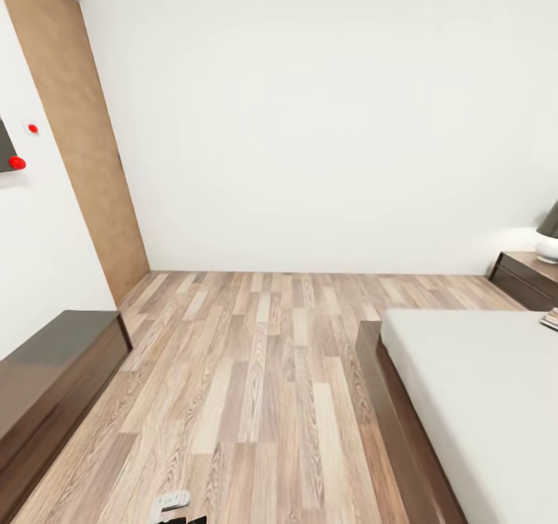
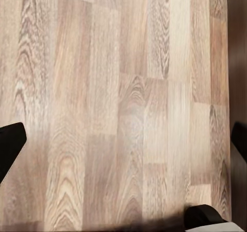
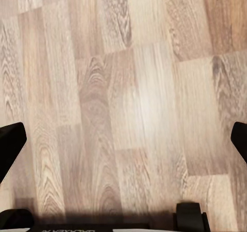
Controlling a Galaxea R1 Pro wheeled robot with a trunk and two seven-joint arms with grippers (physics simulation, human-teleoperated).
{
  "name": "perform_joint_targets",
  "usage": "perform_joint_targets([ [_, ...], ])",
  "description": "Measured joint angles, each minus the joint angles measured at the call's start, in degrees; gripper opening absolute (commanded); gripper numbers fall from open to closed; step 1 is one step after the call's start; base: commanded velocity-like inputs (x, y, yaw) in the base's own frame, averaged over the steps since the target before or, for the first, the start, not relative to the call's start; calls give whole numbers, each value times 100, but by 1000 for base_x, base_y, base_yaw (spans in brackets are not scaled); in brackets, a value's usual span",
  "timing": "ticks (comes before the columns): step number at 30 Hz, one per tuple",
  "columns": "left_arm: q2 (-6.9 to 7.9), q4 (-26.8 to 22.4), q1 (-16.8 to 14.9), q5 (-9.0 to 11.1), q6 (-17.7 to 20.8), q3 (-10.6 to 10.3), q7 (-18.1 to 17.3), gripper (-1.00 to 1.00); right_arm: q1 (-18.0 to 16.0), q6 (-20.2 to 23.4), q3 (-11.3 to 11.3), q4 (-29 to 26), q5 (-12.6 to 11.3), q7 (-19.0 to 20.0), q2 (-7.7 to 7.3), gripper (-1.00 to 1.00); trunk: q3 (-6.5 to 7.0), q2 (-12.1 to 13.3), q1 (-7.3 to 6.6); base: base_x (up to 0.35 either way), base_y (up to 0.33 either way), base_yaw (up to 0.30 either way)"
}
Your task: In the bedroom, move the book from the bed onto either nightstand, and place the two sandals side by side next to the bed.
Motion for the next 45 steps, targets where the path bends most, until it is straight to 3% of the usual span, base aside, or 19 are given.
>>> perform_joint_targets([
  [45,9,0,0,0,-1,-7,0,100,0,-2,0,0,6,-3,0,100,0,0,0,310,34,0],
])
